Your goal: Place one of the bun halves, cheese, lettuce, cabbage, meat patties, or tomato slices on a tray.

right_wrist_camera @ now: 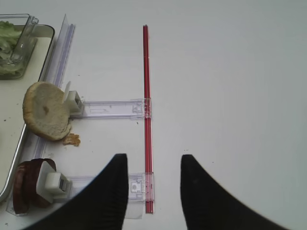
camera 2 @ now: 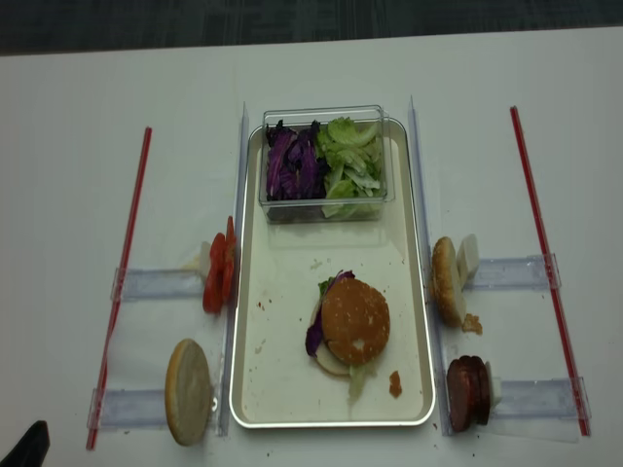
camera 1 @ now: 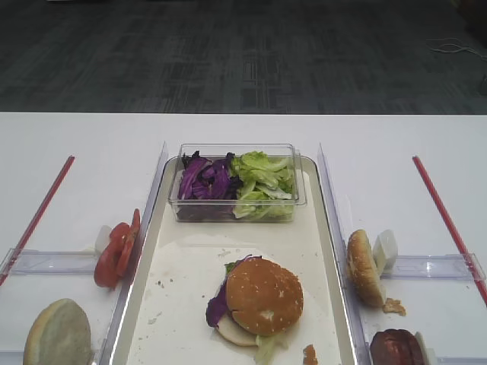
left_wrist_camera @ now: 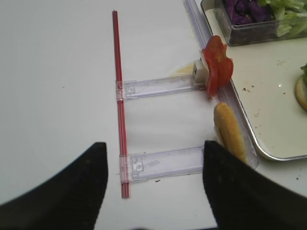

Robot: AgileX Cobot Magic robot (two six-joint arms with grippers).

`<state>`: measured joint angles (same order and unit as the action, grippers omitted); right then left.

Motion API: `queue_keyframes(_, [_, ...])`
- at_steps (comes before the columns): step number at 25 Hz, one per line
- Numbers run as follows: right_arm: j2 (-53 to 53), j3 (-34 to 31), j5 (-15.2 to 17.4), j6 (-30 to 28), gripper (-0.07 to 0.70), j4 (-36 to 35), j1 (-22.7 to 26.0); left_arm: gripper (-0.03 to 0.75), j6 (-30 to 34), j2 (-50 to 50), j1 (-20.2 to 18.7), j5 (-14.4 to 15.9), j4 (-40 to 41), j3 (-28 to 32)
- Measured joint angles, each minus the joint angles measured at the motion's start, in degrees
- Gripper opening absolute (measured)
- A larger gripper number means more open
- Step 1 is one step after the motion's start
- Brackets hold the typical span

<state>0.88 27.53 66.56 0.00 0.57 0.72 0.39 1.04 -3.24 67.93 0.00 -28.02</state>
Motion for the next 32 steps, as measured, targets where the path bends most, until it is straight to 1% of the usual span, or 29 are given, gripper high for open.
queue_keyframes(32, [0.00, 0.00, 0.00, 0.00, 0.288, 0.00, 0.00, 0.412, 0.00, 0.00, 0.00, 0.00, 0.00, 0.00])
